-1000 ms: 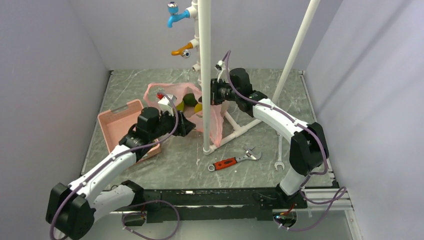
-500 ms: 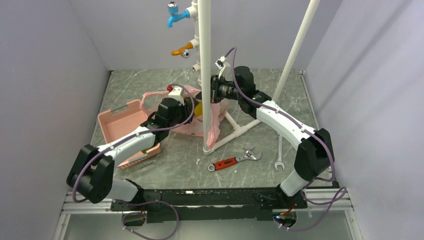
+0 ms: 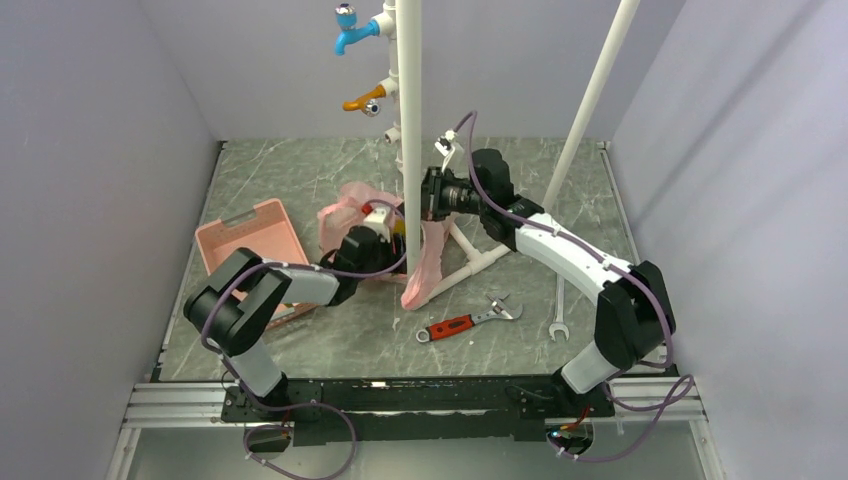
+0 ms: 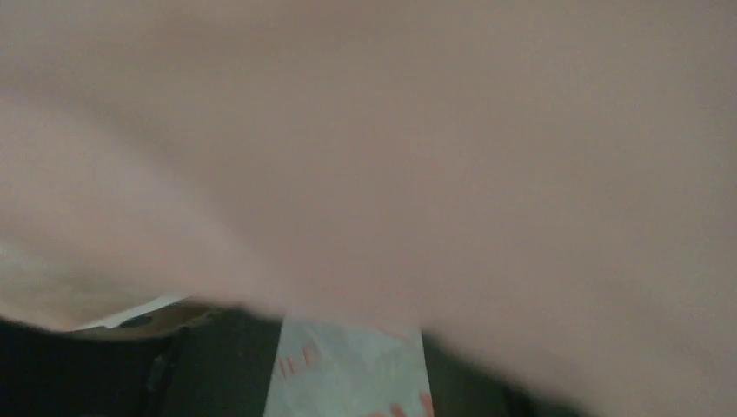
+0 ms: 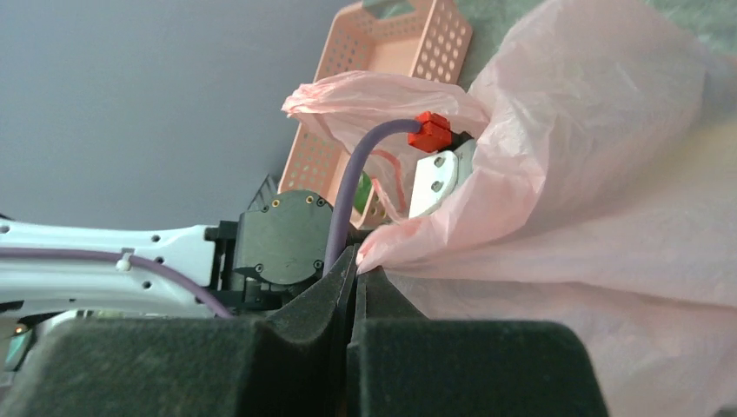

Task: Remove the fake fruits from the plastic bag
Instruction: Take out the fake fruit from the plastic bag.

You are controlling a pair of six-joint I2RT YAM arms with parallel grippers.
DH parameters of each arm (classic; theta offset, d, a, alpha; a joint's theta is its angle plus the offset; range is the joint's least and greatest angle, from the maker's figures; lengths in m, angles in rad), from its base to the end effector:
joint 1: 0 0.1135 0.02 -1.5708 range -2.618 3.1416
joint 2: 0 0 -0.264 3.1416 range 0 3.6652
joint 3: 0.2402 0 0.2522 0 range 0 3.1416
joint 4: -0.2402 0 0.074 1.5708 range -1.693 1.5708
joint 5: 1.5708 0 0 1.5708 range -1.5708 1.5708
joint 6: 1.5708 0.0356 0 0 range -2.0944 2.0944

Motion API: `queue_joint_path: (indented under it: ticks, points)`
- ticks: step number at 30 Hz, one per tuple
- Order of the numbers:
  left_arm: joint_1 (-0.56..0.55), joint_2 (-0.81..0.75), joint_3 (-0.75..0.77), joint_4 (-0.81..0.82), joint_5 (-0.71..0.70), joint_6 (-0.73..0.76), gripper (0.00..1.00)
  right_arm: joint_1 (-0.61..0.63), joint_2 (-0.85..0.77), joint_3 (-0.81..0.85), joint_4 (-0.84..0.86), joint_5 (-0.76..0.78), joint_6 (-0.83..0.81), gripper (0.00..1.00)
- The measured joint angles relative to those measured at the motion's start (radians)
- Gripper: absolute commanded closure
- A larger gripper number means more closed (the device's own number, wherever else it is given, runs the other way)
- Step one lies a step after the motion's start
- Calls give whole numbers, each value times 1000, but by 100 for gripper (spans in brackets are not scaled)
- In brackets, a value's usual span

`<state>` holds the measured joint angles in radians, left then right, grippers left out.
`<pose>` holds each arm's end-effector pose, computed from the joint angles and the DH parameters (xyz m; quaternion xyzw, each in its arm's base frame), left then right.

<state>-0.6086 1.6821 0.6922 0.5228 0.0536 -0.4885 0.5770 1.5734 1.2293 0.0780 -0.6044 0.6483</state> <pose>0.2711 -0.1912 0.1547 0.0651 0.8489 -0.2928 0.4353 0.3001 0.2194 0.3242 -0.1535 0.7646 0.5268 0.3381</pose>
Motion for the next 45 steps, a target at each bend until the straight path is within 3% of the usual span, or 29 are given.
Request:
queue_joint_path:
  ticks: [4,8,13,19,24,30,33,36,41,45]
  points:
    - [-39,2,-119,100,35,-12,34,0,-60,-116,26,-15,27,100]
    - [-51,-26,-145,104,-3,-29,27,1,-121,-179,13,-3,8,100]
    - [-61,-137,-155,-7,-79,-31,17,1,-185,-199,-13,37,-37,100]
    - [-67,-280,-139,-120,-188,-27,13,1,-188,-210,-24,40,-61,100]
    - [-67,-271,-24,-240,-302,-2,16,1,-183,-210,-32,44,-93,100]
    - [-48,-238,47,-269,-420,44,19,2,-137,-202,-39,42,-111,100]
    - [-4,-187,74,-282,-418,78,34,2,-120,-190,-55,42,-111,100]
    - [32,-142,107,-306,-417,109,37,2,-102,-157,-74,42,-111,100]
    - [73,-133,111,-287,-300,157,44,6,-65,-103,-77,41,-112,100]
    - [82,-132,64,-162,-117,156,46,9,-47,-84,-77,34,-111,100]
